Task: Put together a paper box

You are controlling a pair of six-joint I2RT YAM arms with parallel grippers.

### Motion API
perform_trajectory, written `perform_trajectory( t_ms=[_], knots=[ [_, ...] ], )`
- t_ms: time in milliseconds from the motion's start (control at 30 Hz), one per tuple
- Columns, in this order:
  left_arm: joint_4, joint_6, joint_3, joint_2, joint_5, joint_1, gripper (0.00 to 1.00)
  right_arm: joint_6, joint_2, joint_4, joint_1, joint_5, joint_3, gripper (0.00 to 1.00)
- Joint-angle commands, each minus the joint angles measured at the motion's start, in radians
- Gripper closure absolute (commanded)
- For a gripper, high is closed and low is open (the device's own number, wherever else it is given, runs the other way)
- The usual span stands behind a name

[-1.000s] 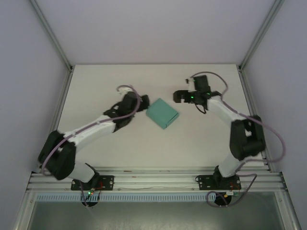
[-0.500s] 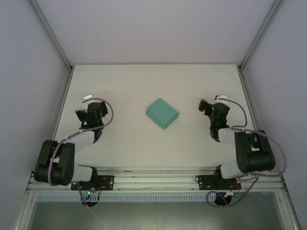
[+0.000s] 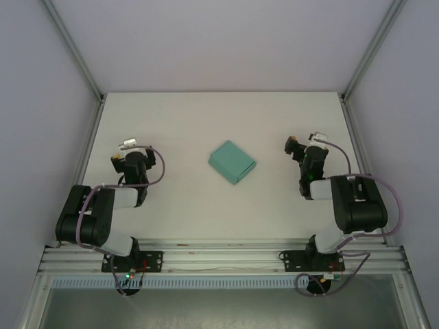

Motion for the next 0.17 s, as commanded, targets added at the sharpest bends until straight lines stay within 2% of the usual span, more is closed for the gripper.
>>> perform_trajectory(
  t_ms=[0,133],
  knots=[
    [0.033,0.011,-0.002,-0.013,0.014,0.007,0.0,0.007,-0.02,0.025,-0.002,0.024,0.006,0.0],
    [0.038,0.012,-0.004,-0.011,0.014,0.006,0.0,0.004,-0.021,0.028,-0.002,0.014,0.004,0.0]
  ],
)
